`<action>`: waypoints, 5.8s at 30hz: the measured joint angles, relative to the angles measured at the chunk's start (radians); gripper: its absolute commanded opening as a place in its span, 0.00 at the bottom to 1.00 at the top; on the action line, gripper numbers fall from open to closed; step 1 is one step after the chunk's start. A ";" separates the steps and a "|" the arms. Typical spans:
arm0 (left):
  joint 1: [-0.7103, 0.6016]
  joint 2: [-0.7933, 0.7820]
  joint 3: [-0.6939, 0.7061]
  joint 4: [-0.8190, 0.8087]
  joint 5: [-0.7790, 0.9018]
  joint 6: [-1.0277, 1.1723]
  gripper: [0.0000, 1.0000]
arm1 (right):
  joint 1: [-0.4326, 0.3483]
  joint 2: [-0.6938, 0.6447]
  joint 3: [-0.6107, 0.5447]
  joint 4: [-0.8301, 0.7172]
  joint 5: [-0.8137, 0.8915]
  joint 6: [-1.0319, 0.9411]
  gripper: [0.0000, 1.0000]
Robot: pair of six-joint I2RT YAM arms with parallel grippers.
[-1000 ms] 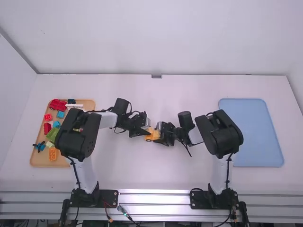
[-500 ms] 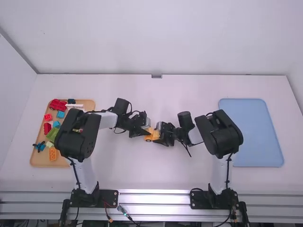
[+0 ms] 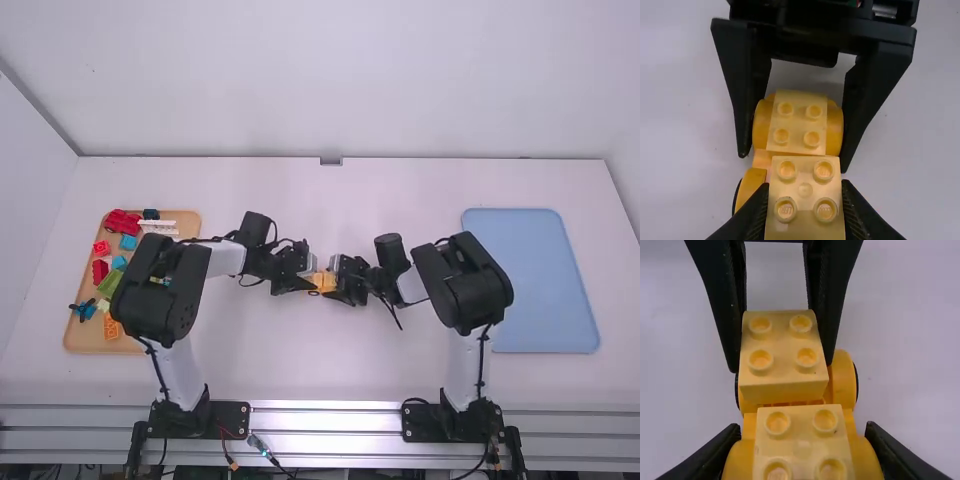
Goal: Assemble lego blocks to make yellow taxi
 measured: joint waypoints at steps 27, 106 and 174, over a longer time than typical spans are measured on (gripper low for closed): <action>-0.003 -0.007 -0.066 0.126 0.040 -0.068 0.02 | -0.002 0.000 0.005 -0.050 -0.038 -0.034 0.58; -0.010 -0.019 -0.066 0.124 0.010 -0.070 0.39 | -0.003 0.001 0.012 -0.075 -0.045 -0.067 0.64; -0.010 0.024 -0.042 0.143 0.129 -0.174 0.02 | -0.002 0.001 0.012 -0.083 -0.037 -0.049 0.38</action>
